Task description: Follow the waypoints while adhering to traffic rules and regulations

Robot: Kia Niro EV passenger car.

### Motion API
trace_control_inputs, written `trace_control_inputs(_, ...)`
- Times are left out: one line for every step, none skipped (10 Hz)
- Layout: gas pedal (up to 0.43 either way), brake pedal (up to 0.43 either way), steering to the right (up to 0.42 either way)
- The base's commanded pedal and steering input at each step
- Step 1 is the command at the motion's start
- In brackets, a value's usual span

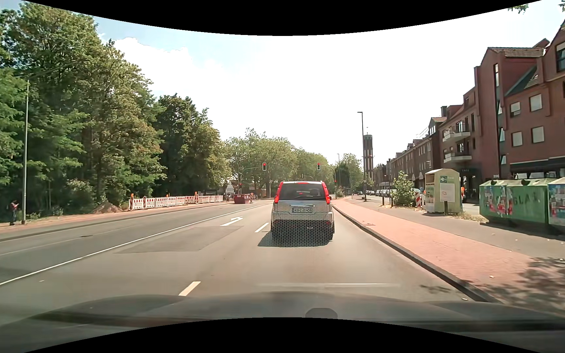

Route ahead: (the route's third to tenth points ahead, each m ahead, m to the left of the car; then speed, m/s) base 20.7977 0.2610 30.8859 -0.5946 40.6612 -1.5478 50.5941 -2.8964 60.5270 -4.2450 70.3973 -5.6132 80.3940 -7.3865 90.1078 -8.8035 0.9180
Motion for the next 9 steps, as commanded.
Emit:
trace_control_inputs(0.0,0.018,0.01)
trace_control_inputs(0.0,0.018,0.01)
trace_control_inputs(0.0,0.018,0.01)
trace_control_inputs(0.0,0.018,0.01)
trace_control_inputs(0.0,0.018,0.01)
trace_control_inputs(0.0,0.018,0.01)
trace_control_inputs(0.0,0.018,0.01)
trace_control_inputs(0.0,0.018,0.01)
trace_control_inputs(0.0,0.018,0.01)
